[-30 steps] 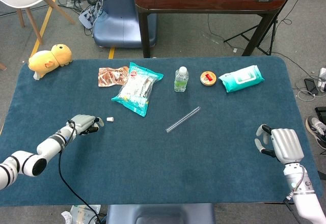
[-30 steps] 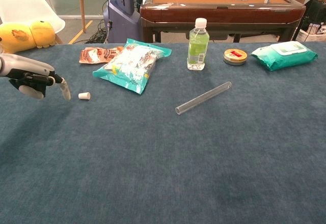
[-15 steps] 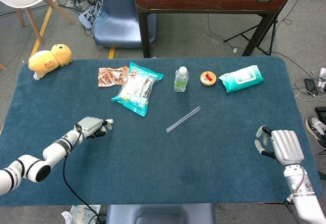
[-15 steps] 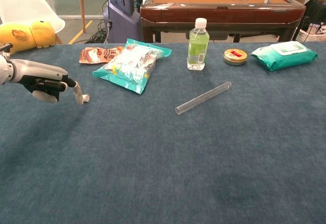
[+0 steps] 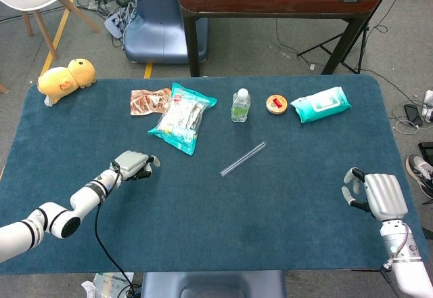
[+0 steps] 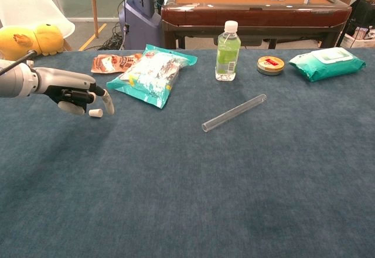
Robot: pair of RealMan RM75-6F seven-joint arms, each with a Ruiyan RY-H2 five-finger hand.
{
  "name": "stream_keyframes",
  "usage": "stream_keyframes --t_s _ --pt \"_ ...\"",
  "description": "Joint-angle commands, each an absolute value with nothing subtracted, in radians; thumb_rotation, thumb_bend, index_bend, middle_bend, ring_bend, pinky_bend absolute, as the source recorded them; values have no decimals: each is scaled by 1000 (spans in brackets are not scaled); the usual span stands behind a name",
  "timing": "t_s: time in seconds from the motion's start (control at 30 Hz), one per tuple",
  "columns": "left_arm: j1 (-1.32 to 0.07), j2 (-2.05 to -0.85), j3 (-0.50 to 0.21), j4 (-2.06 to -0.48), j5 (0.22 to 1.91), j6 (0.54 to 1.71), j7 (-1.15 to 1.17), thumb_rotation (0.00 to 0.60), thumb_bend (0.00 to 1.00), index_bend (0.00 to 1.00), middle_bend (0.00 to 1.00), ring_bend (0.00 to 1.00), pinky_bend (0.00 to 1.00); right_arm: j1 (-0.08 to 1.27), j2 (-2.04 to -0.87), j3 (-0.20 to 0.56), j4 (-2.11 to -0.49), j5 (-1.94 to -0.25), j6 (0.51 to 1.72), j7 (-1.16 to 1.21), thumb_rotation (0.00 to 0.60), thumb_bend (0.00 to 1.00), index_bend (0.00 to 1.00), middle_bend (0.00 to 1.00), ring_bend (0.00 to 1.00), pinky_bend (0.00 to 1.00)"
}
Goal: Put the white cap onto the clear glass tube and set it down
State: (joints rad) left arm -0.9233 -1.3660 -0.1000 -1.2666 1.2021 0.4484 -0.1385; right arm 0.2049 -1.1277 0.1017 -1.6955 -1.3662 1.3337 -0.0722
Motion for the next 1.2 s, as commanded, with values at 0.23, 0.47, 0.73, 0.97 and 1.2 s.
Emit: stream_keyframes --t_s 0.23,0.47,0.73,0.97,1.2 --pt "-935 -1414 -90 -1196 1140 441 -96 103 843 260 1000 1000 1000 197 -1126 101 -1687 -1366 1339 -58 600 359 526 683 763 774" --pt "-935 -1417 -80 -1183 1096 440 -66 101 843 260 1000 1000 1000 196 -1128 101 -1683 -1368 1338 -53 600 358 526 683 763 774" --pt "-928 -1408 -67 -1183 1056 444 -37 100 843 260 1000 1000 1000 197 -1128 102 -1684 -1370 1336 -56 600 358 526 683 763 774" --pt "-918 -1380 -66 -1204 1039 455 -32 104 843 260 1000 1000 1000 195 -1127 103 -1689 -1372 1340 -59 600 358 525 683 765 774" --pt "-903 -1346 -62 -1222 1026 458 -37 106 843 260 1000 1000 1000 196 -1128 104 -1694 -1375 1341 -64 600 358 525 683 766 774"
